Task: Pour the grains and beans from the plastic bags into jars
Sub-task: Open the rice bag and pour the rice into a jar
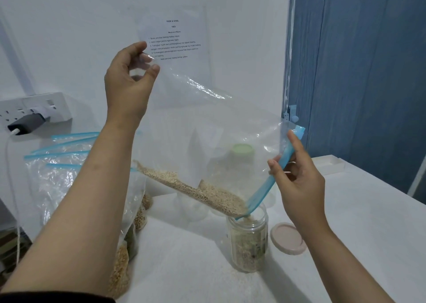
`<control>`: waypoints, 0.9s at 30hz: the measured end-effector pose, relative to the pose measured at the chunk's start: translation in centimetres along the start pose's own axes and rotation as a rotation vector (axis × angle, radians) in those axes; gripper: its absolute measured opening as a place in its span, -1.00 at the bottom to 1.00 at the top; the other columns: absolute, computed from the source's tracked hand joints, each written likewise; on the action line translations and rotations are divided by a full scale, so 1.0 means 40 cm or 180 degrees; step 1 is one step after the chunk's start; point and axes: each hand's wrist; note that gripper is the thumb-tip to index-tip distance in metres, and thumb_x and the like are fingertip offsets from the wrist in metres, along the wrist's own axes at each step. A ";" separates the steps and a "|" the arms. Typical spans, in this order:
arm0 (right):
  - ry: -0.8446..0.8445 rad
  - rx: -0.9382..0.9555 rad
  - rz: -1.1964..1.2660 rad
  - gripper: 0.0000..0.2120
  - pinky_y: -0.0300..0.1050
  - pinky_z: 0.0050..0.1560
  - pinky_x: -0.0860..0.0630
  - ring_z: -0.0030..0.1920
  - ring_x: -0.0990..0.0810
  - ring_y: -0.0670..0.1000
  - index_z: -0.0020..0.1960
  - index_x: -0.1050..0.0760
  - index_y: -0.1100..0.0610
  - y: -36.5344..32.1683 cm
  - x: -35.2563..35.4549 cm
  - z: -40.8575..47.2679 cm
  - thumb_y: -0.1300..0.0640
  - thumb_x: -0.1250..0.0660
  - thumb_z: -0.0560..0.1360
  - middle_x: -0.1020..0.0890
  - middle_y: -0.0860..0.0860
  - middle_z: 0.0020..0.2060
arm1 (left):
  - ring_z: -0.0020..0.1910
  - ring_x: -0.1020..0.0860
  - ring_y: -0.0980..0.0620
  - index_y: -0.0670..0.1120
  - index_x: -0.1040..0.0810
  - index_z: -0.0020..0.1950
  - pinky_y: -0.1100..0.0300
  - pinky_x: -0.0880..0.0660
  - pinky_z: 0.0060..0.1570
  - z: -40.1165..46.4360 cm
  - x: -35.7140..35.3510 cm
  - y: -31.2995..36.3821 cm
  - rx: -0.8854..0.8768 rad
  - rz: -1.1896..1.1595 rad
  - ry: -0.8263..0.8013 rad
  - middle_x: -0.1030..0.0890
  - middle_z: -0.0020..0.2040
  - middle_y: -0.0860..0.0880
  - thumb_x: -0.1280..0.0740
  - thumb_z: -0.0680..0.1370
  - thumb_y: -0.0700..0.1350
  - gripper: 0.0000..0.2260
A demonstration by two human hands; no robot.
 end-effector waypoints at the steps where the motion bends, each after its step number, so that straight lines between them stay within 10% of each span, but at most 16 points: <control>1: 0.0013 0.0021 -0.0004 -0.43 -0.38 -0.08 -0.55 -0.09 -0.63 -0.05 0.48 -0.32 -0.18 0.000 0.000 0.001 0.13 -0.39 0.55 -0.61 -0.01 -0.09 | 0.02 -0.55 0.18 0.01 -0.50 0.26 0.32 -0.47 -0.09 0.000 -0.001 0.000 0.0008 -0.0006 -0.0001 -0.58 -0.01 0.12 -0.42 0.52 -0.13 -0.68; 27: -0.0003 -0.0108 0.0026 -0.39 -0.39 -0.11 -0.54 -0.09 -0.57 -0.08 0.49 -0.27 -0.24 0.010 0.018 0.000 0.16 -0.39 0.56 -0.57 -0.08 -0.06 | -0.01 -0.54 0.23 -0.02 -0.52 0.27 0.36 -0.41 -0.12 0.009 -0.024 0.028 -0.0037 0.0000 -0.0161 -0.58 0.01 0.08 -0.42 0.52 -0.15 -0.67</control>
Point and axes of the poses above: each hand's wrist, its own z-axis towards the middle knuckle, its own x-axis out of the back of the hand, y = z × x
